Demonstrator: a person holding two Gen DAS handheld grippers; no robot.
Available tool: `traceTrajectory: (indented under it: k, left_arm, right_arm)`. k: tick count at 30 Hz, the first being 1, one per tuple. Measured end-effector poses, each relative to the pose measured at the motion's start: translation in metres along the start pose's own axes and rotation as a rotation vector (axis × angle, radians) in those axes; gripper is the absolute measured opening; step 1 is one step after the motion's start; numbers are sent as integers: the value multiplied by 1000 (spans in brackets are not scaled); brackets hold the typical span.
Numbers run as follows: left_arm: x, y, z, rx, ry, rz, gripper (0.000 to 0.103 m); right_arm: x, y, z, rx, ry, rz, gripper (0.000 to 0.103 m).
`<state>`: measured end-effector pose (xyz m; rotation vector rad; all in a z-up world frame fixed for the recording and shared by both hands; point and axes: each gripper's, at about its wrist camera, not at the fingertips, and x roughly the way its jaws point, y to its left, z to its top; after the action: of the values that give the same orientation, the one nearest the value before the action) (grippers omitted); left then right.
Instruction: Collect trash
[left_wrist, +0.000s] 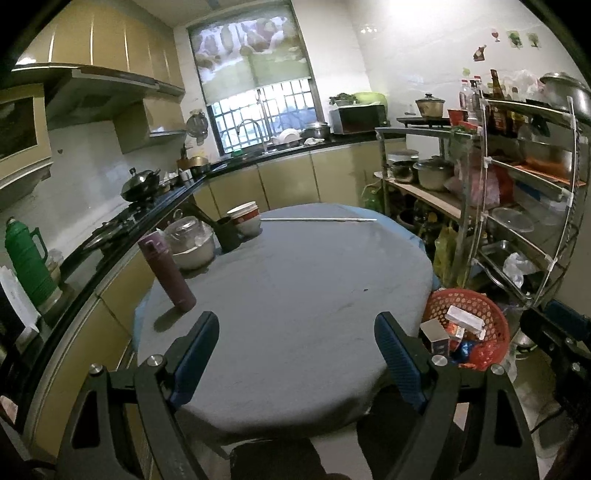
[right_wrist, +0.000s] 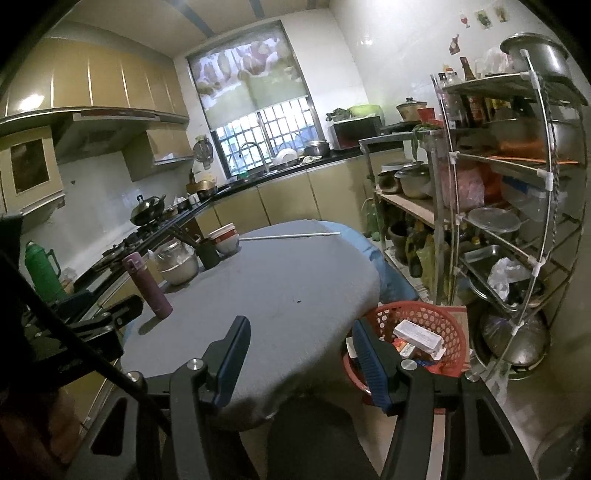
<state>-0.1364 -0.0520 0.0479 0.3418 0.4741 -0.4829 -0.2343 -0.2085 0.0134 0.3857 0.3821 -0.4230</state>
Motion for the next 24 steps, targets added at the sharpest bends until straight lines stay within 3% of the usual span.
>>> traceTrajectory:
  k: [24]
  left_arm:
    - [-22,18,0,-37,-85,12,87]
  right_arm:
    - [-9,28,0,-59,-33,-15,61]
